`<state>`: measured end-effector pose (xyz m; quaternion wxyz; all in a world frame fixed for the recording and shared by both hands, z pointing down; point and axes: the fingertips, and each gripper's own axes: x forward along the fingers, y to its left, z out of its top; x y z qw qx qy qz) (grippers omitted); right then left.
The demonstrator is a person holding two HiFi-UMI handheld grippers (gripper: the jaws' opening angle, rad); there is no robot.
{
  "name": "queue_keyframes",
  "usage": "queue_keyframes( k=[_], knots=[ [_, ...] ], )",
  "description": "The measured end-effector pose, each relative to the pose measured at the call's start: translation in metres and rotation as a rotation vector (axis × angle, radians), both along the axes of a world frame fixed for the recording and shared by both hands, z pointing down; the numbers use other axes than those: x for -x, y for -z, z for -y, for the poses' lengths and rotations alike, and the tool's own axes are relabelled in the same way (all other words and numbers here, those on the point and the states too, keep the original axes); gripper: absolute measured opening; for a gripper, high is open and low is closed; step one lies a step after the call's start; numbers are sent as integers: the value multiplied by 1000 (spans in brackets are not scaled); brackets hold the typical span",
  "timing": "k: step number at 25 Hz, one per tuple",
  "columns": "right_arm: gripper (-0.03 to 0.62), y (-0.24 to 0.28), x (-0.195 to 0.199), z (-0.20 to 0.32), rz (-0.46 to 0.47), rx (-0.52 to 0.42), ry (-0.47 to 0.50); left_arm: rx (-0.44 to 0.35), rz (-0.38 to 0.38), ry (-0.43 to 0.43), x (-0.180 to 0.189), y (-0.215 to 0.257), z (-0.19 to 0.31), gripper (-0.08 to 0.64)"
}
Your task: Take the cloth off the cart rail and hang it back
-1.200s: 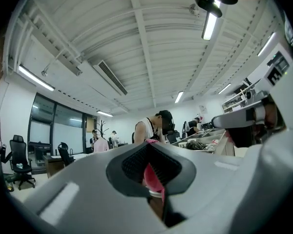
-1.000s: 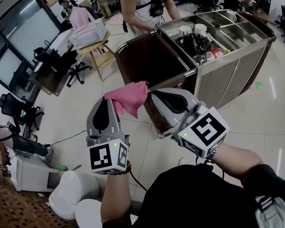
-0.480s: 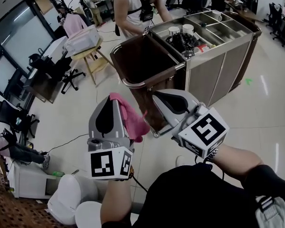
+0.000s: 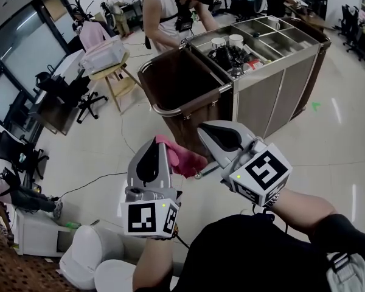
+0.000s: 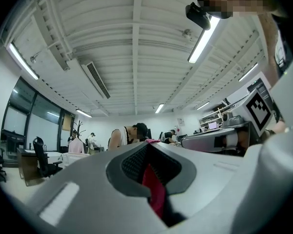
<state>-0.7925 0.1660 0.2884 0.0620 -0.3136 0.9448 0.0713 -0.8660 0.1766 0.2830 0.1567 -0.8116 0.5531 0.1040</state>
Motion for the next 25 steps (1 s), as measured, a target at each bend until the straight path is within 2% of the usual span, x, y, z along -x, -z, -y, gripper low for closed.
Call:
queue_keyframes(
  k=[1, 4, 8, 16, 25],
  knots=[
    [-8, -1, -1, 1, 0, -9, 0, 6, -5, 0, 0, -3, 1, 6],
    [-8, -11, -2, 6, -8, 83, -1, 26, -20, 1, -2, -15, 10, 6],
    [-8, -8, -8, 14, -16, -22, 6, 37, -29, 11, -6, -19, 11, 6],
    [-8, -10, -18, 15, -15, -4, 11, 45, -19, 17, -18, -19, 12, 6],
    [-8, -12, -11, 15, -22, -12, 17, 49, 4, 13, -17, -20, 13, 6]
  ],
)
